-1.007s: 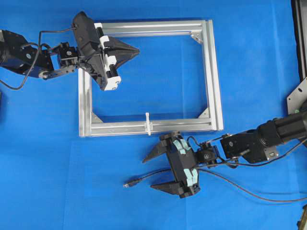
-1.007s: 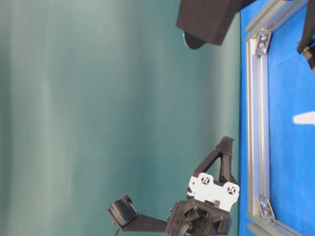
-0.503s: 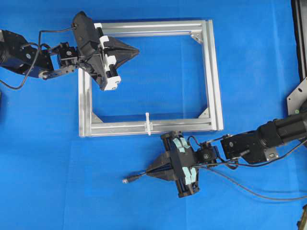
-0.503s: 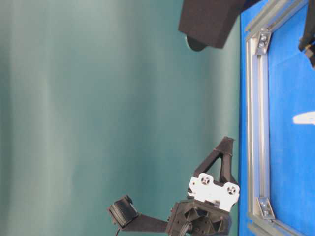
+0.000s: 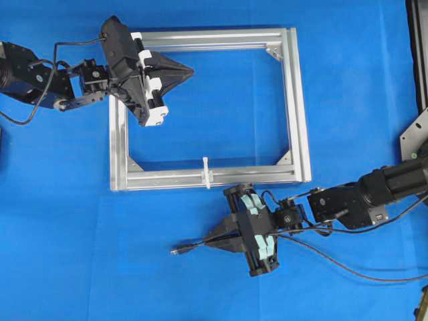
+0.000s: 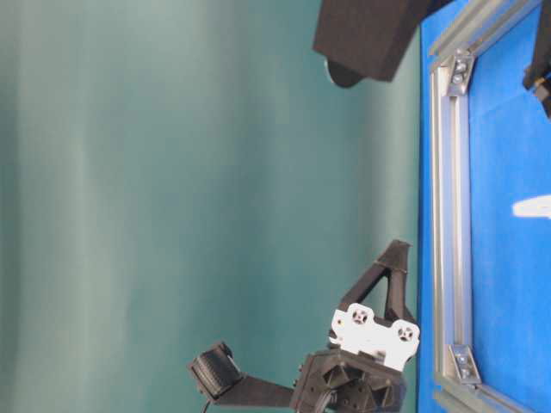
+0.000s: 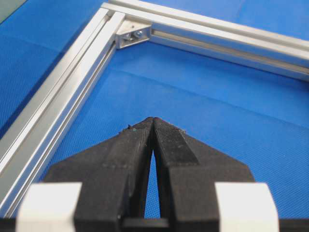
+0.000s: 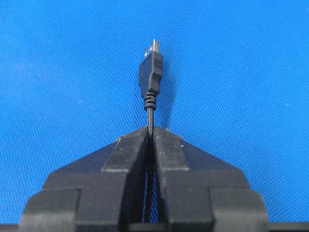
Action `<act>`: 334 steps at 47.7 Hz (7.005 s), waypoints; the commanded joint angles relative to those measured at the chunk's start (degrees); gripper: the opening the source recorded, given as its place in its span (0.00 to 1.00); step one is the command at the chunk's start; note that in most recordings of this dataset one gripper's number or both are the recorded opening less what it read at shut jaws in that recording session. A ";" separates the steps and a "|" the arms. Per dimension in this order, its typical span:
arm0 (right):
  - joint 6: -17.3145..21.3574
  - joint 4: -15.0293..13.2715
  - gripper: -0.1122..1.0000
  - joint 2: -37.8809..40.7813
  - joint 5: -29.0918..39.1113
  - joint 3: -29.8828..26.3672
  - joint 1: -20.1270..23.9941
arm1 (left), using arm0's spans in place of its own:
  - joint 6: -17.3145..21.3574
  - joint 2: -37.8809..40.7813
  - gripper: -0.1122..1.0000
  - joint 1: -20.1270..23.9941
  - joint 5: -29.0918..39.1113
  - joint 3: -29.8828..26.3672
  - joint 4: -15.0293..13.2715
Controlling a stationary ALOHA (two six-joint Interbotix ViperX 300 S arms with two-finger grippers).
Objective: Insert the wire through the string loop located in the center.
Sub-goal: 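Close the right gripper on the cable behind the plug, then lift the cable and carry the plug toward the white zip-tie loop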
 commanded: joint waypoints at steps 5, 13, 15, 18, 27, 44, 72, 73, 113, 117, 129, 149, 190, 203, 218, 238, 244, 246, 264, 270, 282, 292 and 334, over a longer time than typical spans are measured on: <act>0.09 -0.09 0.10 -4.57 2.29 -0.44 0.26 | 0.09 -2.02 0.10 0.09 -0.26 -0.44 0.18; -0.44 -0.09 0.10 -9.05 6.86 -0.70 0.26 | 0.09 -2.02 0.10 0.09 -0.35 -0.62 0.18; -0.53 -0.09 0.10 -10.55 8.70 -0.79 0.35 | 0.09 -2.02 0.10 0.18 -0.35 -0.53 0.18; -0.70 -0.09 0.10 -12.48 10.99 -0.88 0.26 | 0.09 -2.02 0.10 0.09 -0.35 -0.62 0.09; -1.14 -0.09 0.10 -16.70 15.47 -1.05 0.26 | 0.09 -2.02 0.10 0.09 -0.35 -0.53 0.18; -1.67 -0.18 0.10 -19.25 17.14 -1.05 0.26 | 0.09 -2.02 0.10 0.18 -0.26 -0.62 0.18; -2.02 -0.18 0.10 -19.25 17.23 -1.05 0.26 | 0.09 -2.02 0.10 0.09 -0.35 -0.53 0.18; -2.02 -0.18 0.10 -19.25 17.23 -1.05 0.26 | 0.09 -2.02 0.10 0.18 -0.35 -0.53 0.09; -2.11 -0.26 0.10 -19.25 17.23 -1.05 0.26 | 0.09 -2.02 0.10 0.09 -0.35 -0.44 0.18; -2.11 -0.18 0.10 -19.25 17.23 -1.05 0.26 | 0.09 -2.02 0.10 0.09 -0.35 -0.44 0.18; -2.11 -0.18 0.10 -19.25 17.23 -1.05 0.26 | 0.09 -2.02 0.10 0.18 -0.35 -0.44 0.18; -2.02 -0.18 0.10 -20.04 17.31 0.26 0.26 | 0.09 -2.02 0.10 0.09 -0.35 -0.44 0.09; -1.58 0.26 0.10 -32.26 19.69 14.68 0.26 | 0.09 -2.02 0.10 0.18 -0.35 -0.35 0.18; -1.58 0.26 0.10 -32.26 19.69 14.85 -1.93 | 0.09 -2.02 0.10 0.09 -0.35 -0.35 0.09; -1.76 0.35 0.10 -32.26 21.09 15.29 -8.53 | 0.09 -2.02 0.10 0.09 -0.35 -0.26 0.18; -2.02 0.00 0.10 -32.26 20.74 16.35 -13.18 | 0.09 -2.02 0.10 0.18 -0.35 -0.35 0.18; -2.11 0.00 0.10 -32.26 20.65 16.35 -13.36 | 0.09 -2.02 0.10 0.09 -0.35 -0.26 0.18; -2.11 -0.09 0.10 -32.26 20.65 16.35 -13.36 | 0.00 -2.11 0.10 0.09 -0.35 -0.26 0.18; -2.11 -0.09 0.10 -32.26 20.48 16.35 -13.36 | 0.09 -2.02 0.10 0.18 -0.35 -0.26 0.18; -2.11 -0.09 0.10 -32.26 20.48 16.35 -13.45 | 0.09 -2.02 0.10 0.09 -0.35 -0.26 0.18; -2.11 -0.09 0.10 -32.26 20.48 16.35 -13.36 | 0.09 -2.02 0.10 0.09 -0.35 -0.26 0.18; -2.11 -0.09 0.10 -32.26 20.30 16.35 -13.45 | 0.09 -2.02 0.10 0.09 -0.35 -0.26 0.18; -2.11 -0.09 0.10 -32.26 20.04 16.35 -13.45 | 0.09 -2.02 0.10 0.09 -0.26 -0.35 0.18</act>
